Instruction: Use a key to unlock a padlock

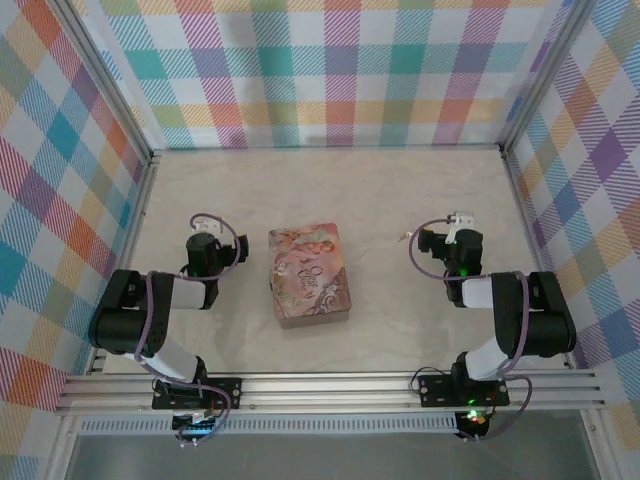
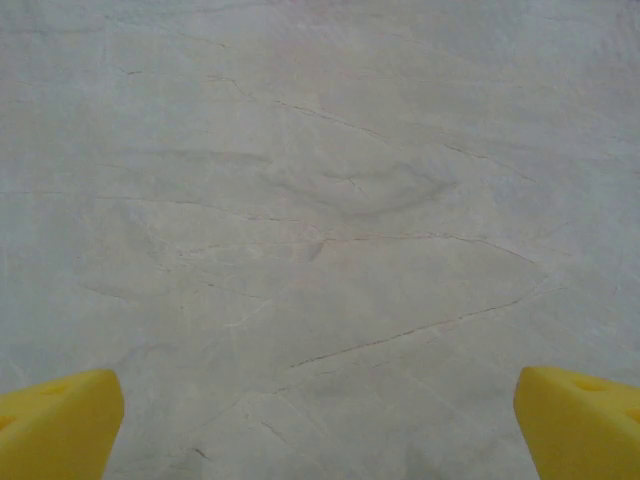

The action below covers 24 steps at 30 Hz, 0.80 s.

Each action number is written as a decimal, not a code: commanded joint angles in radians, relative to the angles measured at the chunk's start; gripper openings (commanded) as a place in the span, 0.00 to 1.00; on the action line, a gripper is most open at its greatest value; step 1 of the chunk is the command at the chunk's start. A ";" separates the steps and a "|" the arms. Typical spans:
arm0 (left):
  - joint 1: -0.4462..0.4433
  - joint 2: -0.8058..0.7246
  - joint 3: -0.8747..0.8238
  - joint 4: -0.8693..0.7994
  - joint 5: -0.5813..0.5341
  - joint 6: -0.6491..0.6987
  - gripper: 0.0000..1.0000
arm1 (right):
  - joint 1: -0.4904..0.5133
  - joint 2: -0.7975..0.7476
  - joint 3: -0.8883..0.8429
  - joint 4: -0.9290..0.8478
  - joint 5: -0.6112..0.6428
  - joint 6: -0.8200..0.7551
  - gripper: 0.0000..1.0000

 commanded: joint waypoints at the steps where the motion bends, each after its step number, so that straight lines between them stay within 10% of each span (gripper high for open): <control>1: 0.013 -0.009 0.012 0.011 0.015 0.009 1.00 | 0.002 -0.004 -0.003 0.040 0.005 0.011 1.00; 24: 0.013 -0.020 0.015 0.007 -0.009 0.003 1.00 | 0.003 -0.025 0.002 0.011 0.030 0.024 1.00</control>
